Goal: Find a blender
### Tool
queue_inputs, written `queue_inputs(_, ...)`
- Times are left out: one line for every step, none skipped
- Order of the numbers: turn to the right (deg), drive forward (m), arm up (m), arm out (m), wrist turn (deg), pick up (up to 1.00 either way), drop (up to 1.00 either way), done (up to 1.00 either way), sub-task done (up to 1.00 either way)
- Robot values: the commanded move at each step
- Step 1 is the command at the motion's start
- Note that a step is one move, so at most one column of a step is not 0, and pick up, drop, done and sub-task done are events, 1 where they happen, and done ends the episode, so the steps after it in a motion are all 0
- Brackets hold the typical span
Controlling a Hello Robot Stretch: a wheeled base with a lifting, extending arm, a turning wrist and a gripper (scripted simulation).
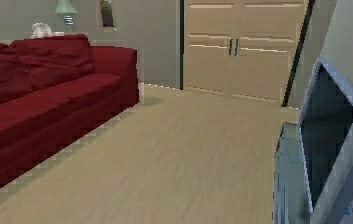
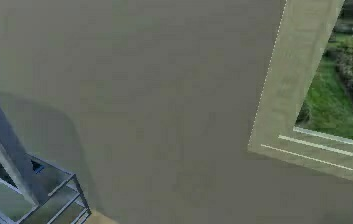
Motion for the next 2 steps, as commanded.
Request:
queue_inputs(0.0,1.0,0.0,0.0,0.0,0.0,0.0,0.0,0.0)
queue_inputs(0.0,1.0,0.0,0.0,0.0,0.0,0.0,0.0,0.0)
